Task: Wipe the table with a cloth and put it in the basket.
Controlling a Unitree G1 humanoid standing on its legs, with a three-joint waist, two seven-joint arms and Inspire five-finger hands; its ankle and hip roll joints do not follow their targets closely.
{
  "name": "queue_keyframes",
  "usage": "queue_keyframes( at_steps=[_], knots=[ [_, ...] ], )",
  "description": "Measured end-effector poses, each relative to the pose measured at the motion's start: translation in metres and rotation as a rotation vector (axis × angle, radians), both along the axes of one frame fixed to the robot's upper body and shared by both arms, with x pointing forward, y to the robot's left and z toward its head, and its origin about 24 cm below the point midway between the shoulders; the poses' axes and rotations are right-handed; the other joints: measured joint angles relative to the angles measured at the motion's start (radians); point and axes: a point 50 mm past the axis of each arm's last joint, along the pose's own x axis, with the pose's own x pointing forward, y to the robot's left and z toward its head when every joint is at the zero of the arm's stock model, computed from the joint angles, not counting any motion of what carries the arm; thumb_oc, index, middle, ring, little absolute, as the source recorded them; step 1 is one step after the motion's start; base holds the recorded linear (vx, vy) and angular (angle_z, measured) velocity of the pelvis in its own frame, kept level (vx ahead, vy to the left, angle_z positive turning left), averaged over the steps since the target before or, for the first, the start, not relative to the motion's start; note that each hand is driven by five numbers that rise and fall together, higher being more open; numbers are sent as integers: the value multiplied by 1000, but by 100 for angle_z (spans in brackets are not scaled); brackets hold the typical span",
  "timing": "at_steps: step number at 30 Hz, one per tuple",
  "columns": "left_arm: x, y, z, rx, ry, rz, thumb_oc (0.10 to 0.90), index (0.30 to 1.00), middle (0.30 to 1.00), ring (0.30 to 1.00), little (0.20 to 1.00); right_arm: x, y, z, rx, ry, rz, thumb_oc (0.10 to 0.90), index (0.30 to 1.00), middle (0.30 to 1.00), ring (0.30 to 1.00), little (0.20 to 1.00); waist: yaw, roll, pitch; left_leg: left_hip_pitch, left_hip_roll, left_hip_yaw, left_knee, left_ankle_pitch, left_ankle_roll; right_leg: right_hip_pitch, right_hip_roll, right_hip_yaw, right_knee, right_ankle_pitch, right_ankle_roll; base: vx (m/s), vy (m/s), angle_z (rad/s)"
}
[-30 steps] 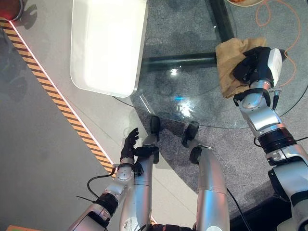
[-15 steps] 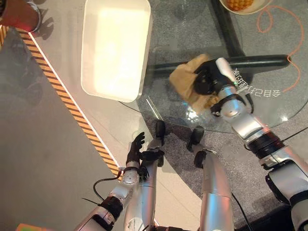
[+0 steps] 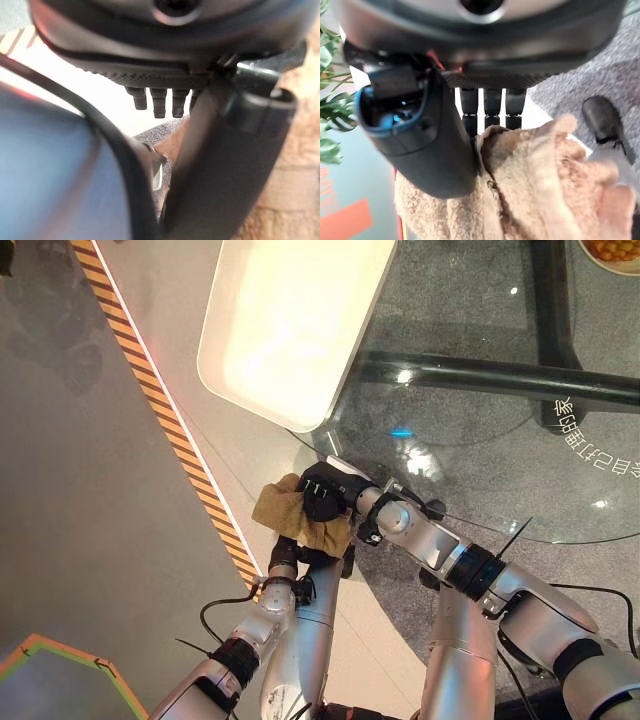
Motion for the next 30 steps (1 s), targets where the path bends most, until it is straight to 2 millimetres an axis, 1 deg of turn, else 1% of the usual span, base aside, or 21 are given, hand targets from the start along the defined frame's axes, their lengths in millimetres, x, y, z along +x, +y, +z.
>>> queue_keyframes(
  at_steps=[4, 9, 14, 18, 20, 23, 25, 28, 30],
  knots=[
    [0, 3, 0, 7, -2, 4, 800, 900, 900, 900, 900, 4, -4, 7, 32, -35, -46, 100, 300, 300, 300, 200, 0, -2, 1, 0, -4, 2, 0, 0, 5, 3, -4, 3, -3, 6, 9, 0, 0, 0],
    [1, 7, 1, 13, -6, 10, 800, 900, 900, 900, 900, 4, -3, 7, 44, -55, -68, 100, 300, 300, 300, 200, -2, -7, 4, 0, -4, 3, 1, 4, 16, 3, -4, 3, -5, 9, 12, 0, 0, 0],
    [3, 10, 3, 10, -14, 20, 800, 900, 900, 900, 900, 4, -2, 9, 86, -49, -83, 100, 300, 300, 300, 200, -4, -17, 10, -1, -3, 3, 13, 3, 20, 7, -3, 3, -5, 11, 14, 0, 0, 0],
    [3, 13, 4, 12, -14, 31, 800, 900, 900, 900, 900, 4, -1, 10, 129, -43, -98, 100, 300, 300, 300, 200, -16, -23, 12, -1, -4, 9, 17, 1, 25, 7, -3, 9, -7, 17, 17, 0, 0, 0],
    [4, 16, 4, 19, -14, 35, 800, 900, 900, 900, 900, 4, -2, 11, 173, -41, -114, 100, 300, 300, 300, 200, -26, -27, 14, -1, -4, 12, 20, 0, 27, 7, -3, 14, -8, 21, 20, -2, -23, -4],
    [4, 18, 3, 21, -12, 43, 800, 900, 900, 900, 900, 3, -4, 12, 242, -29, -134, 100, 300, 300, 300, 200, -29, -29, 14, 1, -3, 19, 32, -7, 34, 10, -2, 22, -7, 25, 23, -4, -13, -6],
    [4, 21, 3, 21, -9, 54, 800, 900, 900, 900, 900, 3, -5, 15, 255, -34, -134, 100, 300, 300, 300, 200, -36, -36, 15, 4, -1, 30, 33, -8, 35, 9, 0, 32, -12, 32, 27, -5, -8, -11],
    [4, 26, 1, 21, -1, 77, 800, 900, 900, 900, 900, 3, -15, 26, 264, -73, -139, 100, 300, 300, 300, 200, -53, -39, 16, 5, -1, 37, 32, -7, 40, 13, 2, 37, -24, 45, 32, 0, -15, -8],
    [4, 30, 0, 29, 3, 86, 800, 900, 900, 900, 900, 4, -24, 31, 277, -78, -152, 100, 300, 300, 300, 200, -62, -49, 16, 12, -1, 46, 32, -7, 43, 16, 2, 46, -26, 50, 36, 2, -20, -9]
  ],
)
